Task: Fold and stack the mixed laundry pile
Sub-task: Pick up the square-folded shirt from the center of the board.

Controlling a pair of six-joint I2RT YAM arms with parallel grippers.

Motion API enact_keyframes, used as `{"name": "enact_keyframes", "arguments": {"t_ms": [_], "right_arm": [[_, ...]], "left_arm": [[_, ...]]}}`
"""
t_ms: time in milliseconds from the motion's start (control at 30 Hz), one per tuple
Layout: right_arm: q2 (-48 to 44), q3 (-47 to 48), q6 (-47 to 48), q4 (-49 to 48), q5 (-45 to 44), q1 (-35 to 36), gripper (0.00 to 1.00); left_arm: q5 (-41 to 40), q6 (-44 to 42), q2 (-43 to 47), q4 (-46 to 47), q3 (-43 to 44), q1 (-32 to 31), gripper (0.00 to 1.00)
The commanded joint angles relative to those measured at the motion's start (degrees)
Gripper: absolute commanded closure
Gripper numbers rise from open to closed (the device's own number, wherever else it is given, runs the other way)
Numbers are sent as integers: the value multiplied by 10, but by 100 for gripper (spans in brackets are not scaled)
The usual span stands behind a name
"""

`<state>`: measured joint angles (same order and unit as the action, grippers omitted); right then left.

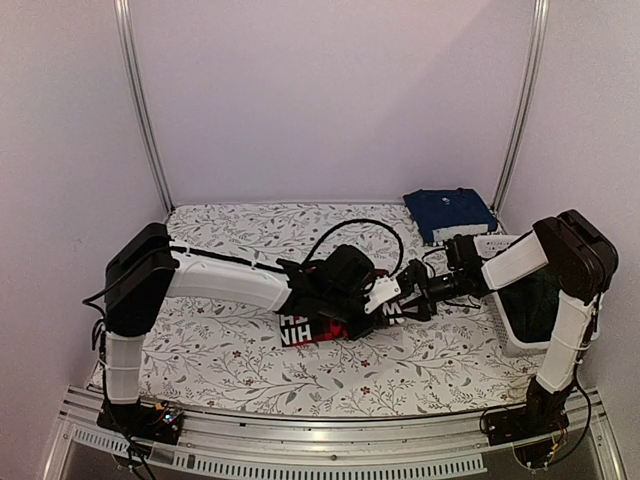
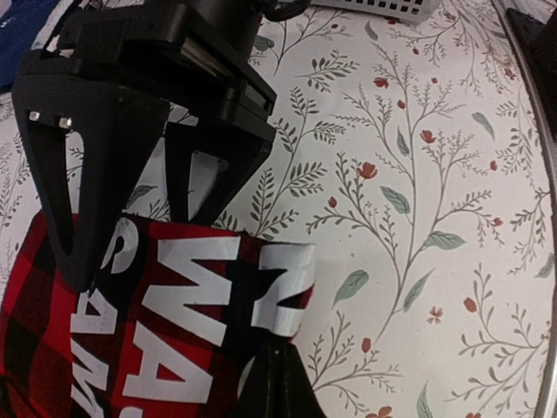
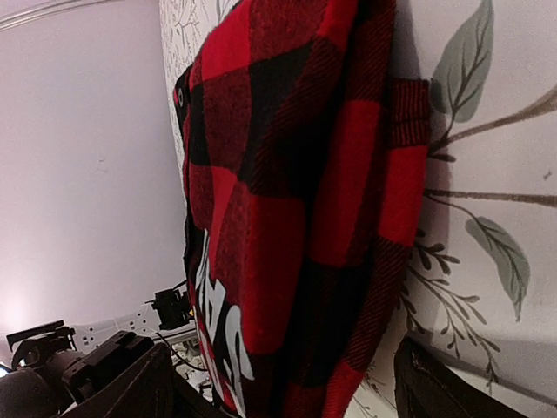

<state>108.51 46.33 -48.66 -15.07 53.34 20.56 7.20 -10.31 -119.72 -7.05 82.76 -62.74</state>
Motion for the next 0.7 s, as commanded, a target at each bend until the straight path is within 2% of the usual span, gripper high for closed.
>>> {"name": "enact_keyframes", "arguments": {"t_ms": [0, 133, 200, 233, 300, 333, 367, 400, 433, 467, 533, 667], "right_arm": [[38, 18, -84, -45, 19, 17, 14], [62, 34, -135, -84, 26, 38, 20], [72, 38, -153, -100, 27, 40, 33], [74, 39, -162, -103, 24, 40, 45], [71, 41, -169, -104, 17, 40, 66], [68, 43, -169, -103, 13, 40, 82], [63, 46, -167, -98, 9, 39, 92], [60, 48, -162, -92, 6, 38, 99], [57, 53, -155, -86, 4, 37, 100], [55, 59, -149, -74, 1, 36, 100], [47, 75, -124, -38, -9, 34, 100], [30, 106, -55, 50, -30, 33, 100]], "left_arm": [[18, 14, 38, 52, -31, -2, 100], [38, 25, 51, 61, -46, 9, 100], [44, 46, 61, 90, -54, 15, 99], [50, 64, 65, 93, -54, 19, 91], [60, 94, 77, 100, -57, 28, 54], [59, 109, 84, 101, -57, 34, 33], [65, 128, 94, 102, -58, 42, 17], [83, 148, 104, 103, -57, 54, 9], [100, 170, 115, 103, -54, 68, 3], [118, 196, 125, 102, -49, 85, 1], [179, 269, 139, 92, -26, 126, 0], [217, 345, 147, 37, 55, 181, 0]]}}
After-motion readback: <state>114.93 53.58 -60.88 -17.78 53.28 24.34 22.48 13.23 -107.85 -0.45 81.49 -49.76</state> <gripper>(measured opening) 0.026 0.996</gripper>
